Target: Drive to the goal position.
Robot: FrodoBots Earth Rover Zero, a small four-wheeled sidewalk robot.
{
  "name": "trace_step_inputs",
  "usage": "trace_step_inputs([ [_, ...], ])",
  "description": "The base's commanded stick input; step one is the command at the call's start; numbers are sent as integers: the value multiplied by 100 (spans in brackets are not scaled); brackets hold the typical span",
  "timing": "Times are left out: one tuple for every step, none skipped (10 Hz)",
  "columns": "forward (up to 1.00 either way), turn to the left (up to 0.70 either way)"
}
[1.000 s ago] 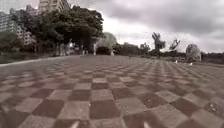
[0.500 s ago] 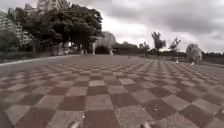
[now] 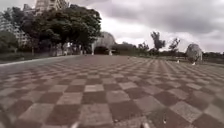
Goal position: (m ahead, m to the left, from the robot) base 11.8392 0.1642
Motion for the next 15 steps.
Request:
trace_step_inputs([
  [50, 0],
  [50, 0],
  [50, 0],
  [50, 0],
  [50, 0],
  [50, 0],
  [50, 0],
  [50, 0],
  [50, 0],
  [50, 0],
  [50, 0],
  [50, 0],
  [50, 0],
  [50, 0],
  [50, 0],
])
